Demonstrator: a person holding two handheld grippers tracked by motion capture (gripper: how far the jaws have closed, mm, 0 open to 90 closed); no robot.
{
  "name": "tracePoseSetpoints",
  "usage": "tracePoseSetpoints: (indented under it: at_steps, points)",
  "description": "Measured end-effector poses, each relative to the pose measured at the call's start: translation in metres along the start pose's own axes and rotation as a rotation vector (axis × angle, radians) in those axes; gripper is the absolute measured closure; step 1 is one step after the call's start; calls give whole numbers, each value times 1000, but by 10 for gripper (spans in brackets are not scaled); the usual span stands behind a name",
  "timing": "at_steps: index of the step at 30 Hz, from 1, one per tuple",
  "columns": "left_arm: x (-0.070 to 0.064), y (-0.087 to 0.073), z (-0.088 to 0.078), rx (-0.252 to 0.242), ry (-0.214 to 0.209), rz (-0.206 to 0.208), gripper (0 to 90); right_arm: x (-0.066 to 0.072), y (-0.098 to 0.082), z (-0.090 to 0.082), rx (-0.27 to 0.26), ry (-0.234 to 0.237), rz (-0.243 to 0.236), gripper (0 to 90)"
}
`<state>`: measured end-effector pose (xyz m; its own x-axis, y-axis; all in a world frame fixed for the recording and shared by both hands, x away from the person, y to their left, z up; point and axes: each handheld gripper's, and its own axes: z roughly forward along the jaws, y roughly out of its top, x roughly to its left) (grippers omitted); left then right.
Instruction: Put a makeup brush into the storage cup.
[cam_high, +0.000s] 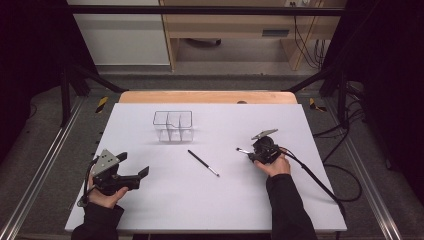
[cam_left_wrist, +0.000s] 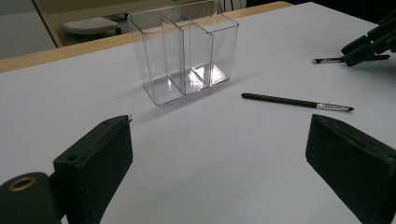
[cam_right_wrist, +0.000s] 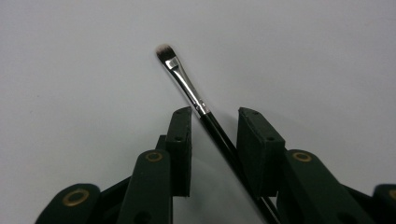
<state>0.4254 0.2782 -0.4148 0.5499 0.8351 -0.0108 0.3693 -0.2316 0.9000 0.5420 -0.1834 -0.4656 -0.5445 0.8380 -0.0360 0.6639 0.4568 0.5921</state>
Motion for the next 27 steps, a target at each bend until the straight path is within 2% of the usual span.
tracePoseSetpoints:
  at_steps: [5, 18, 25, 27]
  points:
    - [0, 0, 0, 1, -2, 1, 69, 0, 1, 0, 4, 18, 14, 721]
    - [-1, 0, 1, 2, -7, 4, 73, 0, 0, -1, 10, 3, 47, 837]
    - [-1, 0, 1, 5, -9, 5, 75, 1, 0, -1, 13, -2, 63, 833]
    - [-1, 0, 1, 3, -8, 6, 76, 2, 0, -2, 14, -14, 54, 757]
